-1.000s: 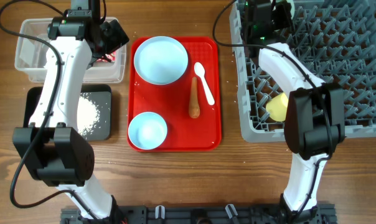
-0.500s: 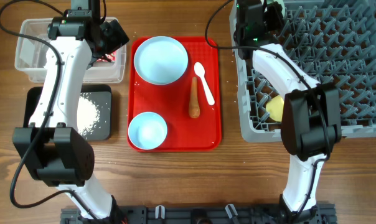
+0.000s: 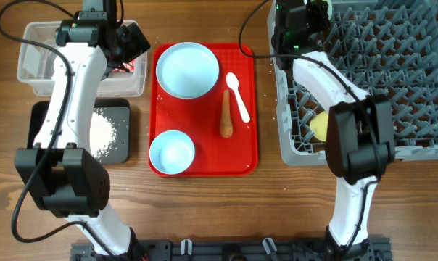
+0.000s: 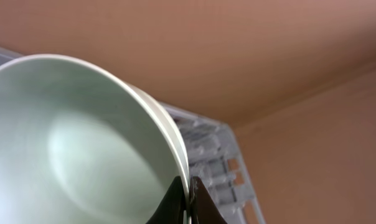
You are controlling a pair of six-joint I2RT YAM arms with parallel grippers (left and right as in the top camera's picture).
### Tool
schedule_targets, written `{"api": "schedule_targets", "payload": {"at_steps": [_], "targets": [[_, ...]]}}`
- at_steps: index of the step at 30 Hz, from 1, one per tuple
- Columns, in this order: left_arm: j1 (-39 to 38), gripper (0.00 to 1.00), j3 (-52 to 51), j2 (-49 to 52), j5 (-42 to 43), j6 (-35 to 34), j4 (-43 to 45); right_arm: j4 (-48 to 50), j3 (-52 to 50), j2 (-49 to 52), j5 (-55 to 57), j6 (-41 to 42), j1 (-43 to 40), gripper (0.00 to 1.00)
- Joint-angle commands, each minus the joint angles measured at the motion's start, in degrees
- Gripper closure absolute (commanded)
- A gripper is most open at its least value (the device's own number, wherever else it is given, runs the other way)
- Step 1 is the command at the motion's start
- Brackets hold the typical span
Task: Sort waste into correct bins and load items into the dishwasher rack
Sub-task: 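Lower the green bowl into the grey rack and open the right gripper, then move the right gripper back over the red tray toward the light-blue bowl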
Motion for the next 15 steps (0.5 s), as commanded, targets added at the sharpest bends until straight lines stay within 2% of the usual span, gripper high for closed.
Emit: {"api": "schedule_targets", "payload": {"at_steps": [1,4,11,13,15], "targets": [[0.1,0.0,-0.3,0.0,-0.4,-0.8,0.0,5.5,0.5,5.1,5.2,-9.3,-0.3,0.96],[0.1,0.0,-0.3,0.0,-0.4,-0.8,0.0,9.4,0.5,6.2,7.1,-12.5,-0.3,0.96],[0.1,0.0,-0.3,0.0,-0.4,-0.8,0.0,8.6,0.5,6.2,7.4,-12.4,1.4,0.95],[0.1,0.0,-0.3,0.0,-0.4,-0.8,0.0,8.3,0.5,6.2,7.7,-12.5,2.6,0.88],[0.1,0.0,-0.3,0.0,-0.4,-0.8,0.0,8.2,0.5,6.2,8.1,-12.5,3.9,0.74]]}}
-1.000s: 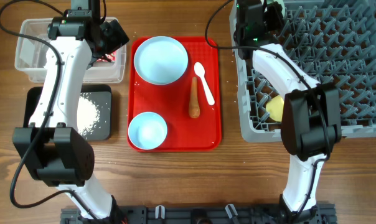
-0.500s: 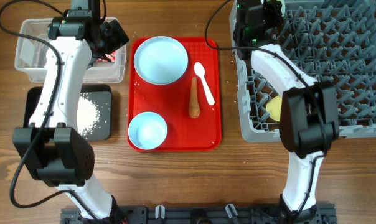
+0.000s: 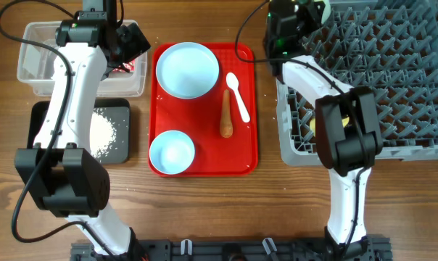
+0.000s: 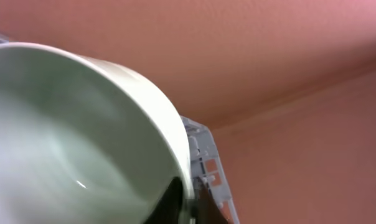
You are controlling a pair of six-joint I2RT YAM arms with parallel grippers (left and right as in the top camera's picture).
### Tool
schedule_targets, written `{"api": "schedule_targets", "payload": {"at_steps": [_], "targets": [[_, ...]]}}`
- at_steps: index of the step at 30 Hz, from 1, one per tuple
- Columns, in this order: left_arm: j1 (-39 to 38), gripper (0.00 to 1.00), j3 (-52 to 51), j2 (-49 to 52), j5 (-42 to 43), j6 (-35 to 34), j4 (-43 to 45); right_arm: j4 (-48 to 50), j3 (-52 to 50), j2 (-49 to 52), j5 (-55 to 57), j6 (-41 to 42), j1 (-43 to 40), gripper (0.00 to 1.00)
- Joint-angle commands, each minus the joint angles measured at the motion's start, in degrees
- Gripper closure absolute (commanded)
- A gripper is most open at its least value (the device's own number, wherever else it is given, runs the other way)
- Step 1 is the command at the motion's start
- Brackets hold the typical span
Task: Sort waste into correct bins and load items into the dishwasher rack
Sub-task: 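Move the right gripper back over the red tray toward the light-blue bowl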
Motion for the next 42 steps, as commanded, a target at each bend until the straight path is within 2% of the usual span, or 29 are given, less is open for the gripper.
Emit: {"api": "schedule_targets", "payload": {"at_steps": [1,4,7,8,9,16,19,24,32,35,38,42], "targets": [[0.1,0.0,-0.3,0.0,-0.4,-0.8,0.0,-0.7,0.2,1.7,2.2,-1.4,2.8,0.65],[0.1,0.0,-0.3,0.0,-0.4,-0.8,0.0,-1.8,0.2,1.7,2.4,-1.5,4.7,0.37],[0.1,0.0,-0.3,0.0,-0.4,-0.8,0.0,-2.9,0.2,1.7,2.6,-3.0,6.2,0.17],[0.1,0.0,-0.3,0.0,-0.4,-0.8,0.0,-2.9,0.2,1.7,2.6,-3.5,6.5,0.03],[0.1,0.0,-0.3,0.0,-0.4,-0.8,0.0,-2.5,0.2,1.7,2.7,-4.3,6.8,0.0],[0.1,0.0,-0.3,0.0,-0.4,-0.8,0.0,5.5,0.2,1.7,7.8,-6.8,7.3,0.0],[0.1,0.0,-0.3,0.0,-0.4,-0.8,0.0,11.8,0.3,1.7,8.1,-10.2,8.0,0.0],[0.1,0.0,-0.3,0.0,-0.4,-0.8,0.0,21.2,0.3,0.6,9.7,-10.3,10.0,0.0],[0.1,0.0,-0.3,0.0,-0.4,-0.8,0.0,19.6,0.2,-2.1,9.9,-9.5,17.9,0.0],[0.1,0.0,-0.3,0.0,-0.4,-0.8,0.0,8.5,0.2,-2.1,9.4,-1.7,20.8,0.0],[0.1,0.0,-0.3,0.0,-0.4,-0.8,0.0,-15.2,0.2,-2.6,4.8,17.7,23.1,0.0],[0.1,0.0,-0.3,0.0,-0.4,-0.8,0.0,-39.1,0.2,-7.0,-12.0,40.1,23.0,0.0]]}}
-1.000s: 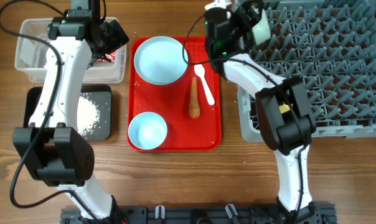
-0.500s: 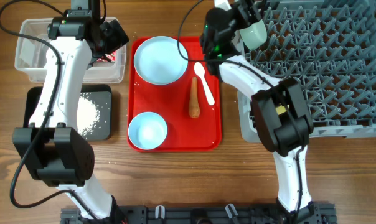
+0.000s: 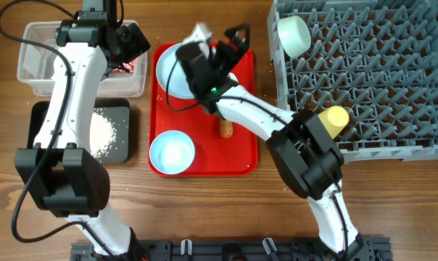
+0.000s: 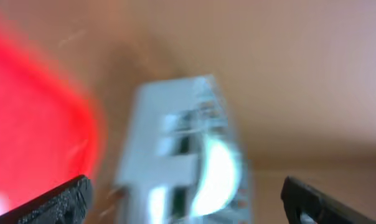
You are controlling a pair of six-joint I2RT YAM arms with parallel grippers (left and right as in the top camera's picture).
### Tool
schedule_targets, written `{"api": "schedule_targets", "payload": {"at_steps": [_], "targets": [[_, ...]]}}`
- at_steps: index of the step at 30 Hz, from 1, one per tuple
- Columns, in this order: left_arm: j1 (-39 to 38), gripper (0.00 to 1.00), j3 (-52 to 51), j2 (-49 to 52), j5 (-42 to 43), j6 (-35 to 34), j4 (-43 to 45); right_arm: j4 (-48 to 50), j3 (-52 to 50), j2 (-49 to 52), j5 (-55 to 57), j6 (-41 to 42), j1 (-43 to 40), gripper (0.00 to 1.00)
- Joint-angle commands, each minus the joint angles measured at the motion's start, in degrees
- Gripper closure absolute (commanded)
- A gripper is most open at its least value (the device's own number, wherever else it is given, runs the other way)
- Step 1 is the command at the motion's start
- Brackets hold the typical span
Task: Sort waste into correct bins and load items into the dishwasher rack
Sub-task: 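Move the right gripper back over the red tray toward the light-blue bowl, then grip the rim of the light-blue bowl with the right gripper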
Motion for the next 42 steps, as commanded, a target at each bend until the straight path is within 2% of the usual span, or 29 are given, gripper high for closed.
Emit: {"api": "schedule_targets", "payload": {"at_steps": [1,3,8,10,15,18,21,36,42], "targets": [[0.1,0.0,-0.3,0.0,-0.3,-0.8,0.0,-13.8,0.0,-7.4,-19.1,29.6,-1.4,0.0],[0.1,0.0,-0.3,0.0,-0.3,-0.8,0.0,-20.0,0.0,-12.2,-28.1,35.1,-2.6,0.0],[0.1,0.0,-0.3,0.0,-0.3,-0.8,0.0,-30.5,0.0,-23.6,-46.5,42.9,-2.7,0.0],[0.1,0.0,-0.3,0.0,-0.3,-0.8,0.0,-35.5,0.0,-26.0,-59.1,51.2,-3.1,0.0],[0.1,0.0,-0.3,0.0,-0.3,-0.8,0.0,-36.0,-3.6,-23.9,-75.0,51.5,-2.7,0.05],[0.1,0.0,-0.3,0.0,-0.3,-0.8,0.0,-32.9,-8.5,-22.2,-76.2,50.9,-1.6,0.1],[0.1,0.0,-0.3,0.0,-0.3,-0.8,0.0,-29.9,-12.8,-20.6,-74.8,44.0,-0.1,0.19],[0.1,0.0,-0.3,0.0,-0.3,-0.8,0.0,-25.9,-14.0,-14.1,-70.8,30.9,3.1,0.2],[0.1,0.0,-0.3,0.0,-0.3,-0.8,0.0,-25.2,-14.0,-12.6,-67.6,33.1,5.7,0.2]]}}
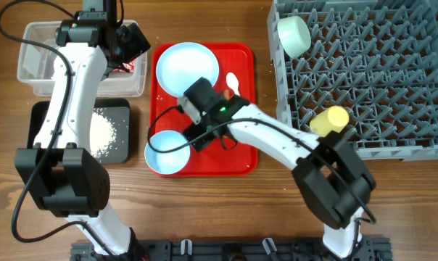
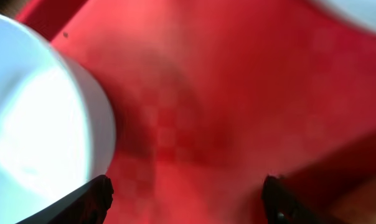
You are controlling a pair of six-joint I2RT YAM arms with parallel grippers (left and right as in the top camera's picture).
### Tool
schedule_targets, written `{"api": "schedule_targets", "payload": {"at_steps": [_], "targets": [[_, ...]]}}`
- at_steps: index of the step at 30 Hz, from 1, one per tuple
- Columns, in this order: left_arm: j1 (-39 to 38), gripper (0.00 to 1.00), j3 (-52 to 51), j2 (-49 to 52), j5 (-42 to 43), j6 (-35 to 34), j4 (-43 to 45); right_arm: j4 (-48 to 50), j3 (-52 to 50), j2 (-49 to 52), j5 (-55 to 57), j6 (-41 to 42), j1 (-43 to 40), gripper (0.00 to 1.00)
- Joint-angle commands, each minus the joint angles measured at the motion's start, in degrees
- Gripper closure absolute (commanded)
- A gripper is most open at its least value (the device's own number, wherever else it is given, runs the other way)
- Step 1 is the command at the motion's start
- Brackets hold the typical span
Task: Sort waste into correct bins and load items into the dishwasher rack
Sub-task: 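Grip the rim of the light-blue bowl with the right gripper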
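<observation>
My right gripper (image 1: 199, 133) hangs low over the red tray (image 1: 242, 156), open, with only bare tray (image 2: 194, 137) between its fingers (image 2: 94, 198). The small pale-blue bowl (image 1: 168, 154) sits just left of it, its rim (image 2: 45, 118) beside the left finger. A large pale-blue bowl (image 1: 188, 69) fills the tray's far end. The white spoon (image 1: 232, 82) is partly covered by my arm. A white cup (image 1: 294, 35) lies in the grey rack (image 1: 393, 80). My left gripper (image 1: 129, 43) hovers over the clear bin (image 1: 41, 54); its jaws do not show.
A black tray (image 1: 48, 134) holding white grains lies in front of the clear bin. A yellow item (image 1: 329, 119) sits in the rack's near-left part. Something red (image 1: 125, 67) shows in the bin under my left gripper. The rack's wall stands right of the red tray.
My right gripper was above the large bowl at the tray's far end; now it is low over the tray's near part, beside the small bowl. The left arm has not moved.
My right gripper was shut on the white cup's rim at the rack's far-left corner, and still held it half a second later. Then the cup lay in the rack and the gripper was open over the tray. Now it stands open beside the small bowl.
</observation>
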Motion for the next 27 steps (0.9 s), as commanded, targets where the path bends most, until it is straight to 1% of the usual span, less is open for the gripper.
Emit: {"api": "schedule_targets", "payload": {"at_steps": [1,2,4,5,10,15,19,27], "targets": [[0.1,0.0,-0.2,0.0,-0.4,-0.8,0.0,1.2,0.0,1.1,2.3,1.3,1.4,0.2],[0.1,0.0,-0.2,0.0,-0.4,-0.8,0.0,1.3,0.0,1.1,2.3,2.6,1.4,0.21],[0.1,0.0,-0.2,0.0,-0.4,-0.8,0.0,1.1,0.0,1.1,2.3,3.8,1.4,0.29],[0.1,0.0,-0.2,0.0,-0.4,-0.8,0.0,1.0,0.0,1.1,2.3,4.2,1.4,0.3],[0.1,0.0,-0.2,0.0,-0.4,-0.8,0.0,-0.1,0.2,1.0,2.6,5.2,0.8,0.3],[0.1,0.0,-0.2,0.0,-0.4,-0.8,0.0,-6.9,2.5,0.2,3.0,5.7,-1.9,0.3],[0.1,0.0,-0.2,0.0,-0.4,-0.8,0.0,-10.3,4.8,-1.8,2.4,6.9,-3.5,0.3],[0.1,0.0,-0.2,0.0,-0.4,-0.8,0.0,-11.3,6.1,-4.5,-0.5,11.5,-3.5,0.29]]}}
